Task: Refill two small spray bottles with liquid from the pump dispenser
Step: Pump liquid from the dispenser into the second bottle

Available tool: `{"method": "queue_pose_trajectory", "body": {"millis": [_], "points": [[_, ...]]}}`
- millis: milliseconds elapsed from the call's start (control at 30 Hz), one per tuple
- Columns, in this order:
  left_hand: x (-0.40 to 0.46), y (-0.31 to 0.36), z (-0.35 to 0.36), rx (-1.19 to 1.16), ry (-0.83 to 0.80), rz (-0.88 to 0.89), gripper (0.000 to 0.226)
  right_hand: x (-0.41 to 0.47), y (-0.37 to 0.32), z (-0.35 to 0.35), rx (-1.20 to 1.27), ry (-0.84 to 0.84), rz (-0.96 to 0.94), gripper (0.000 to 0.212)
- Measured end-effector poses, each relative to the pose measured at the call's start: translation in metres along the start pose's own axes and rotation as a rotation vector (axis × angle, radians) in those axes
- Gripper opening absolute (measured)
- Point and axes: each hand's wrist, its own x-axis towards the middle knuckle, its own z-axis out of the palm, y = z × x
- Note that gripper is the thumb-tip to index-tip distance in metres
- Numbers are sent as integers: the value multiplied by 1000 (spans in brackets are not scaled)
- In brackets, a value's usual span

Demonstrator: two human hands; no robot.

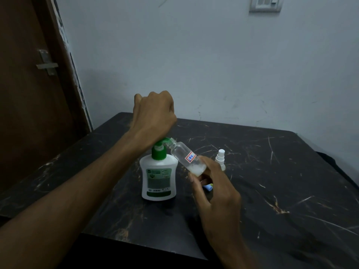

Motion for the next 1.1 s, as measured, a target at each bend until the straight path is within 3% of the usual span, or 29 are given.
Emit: {"method": "queue_pose_trajectory", "body": {"millis": [333,1100], "points": [[-2,14,-12,207,36,74,14,0,-1,0,-28,-8,13,45],[-2,10,-11,133,-17,80,14,0,3,1,-42,-19,1,38]]}}
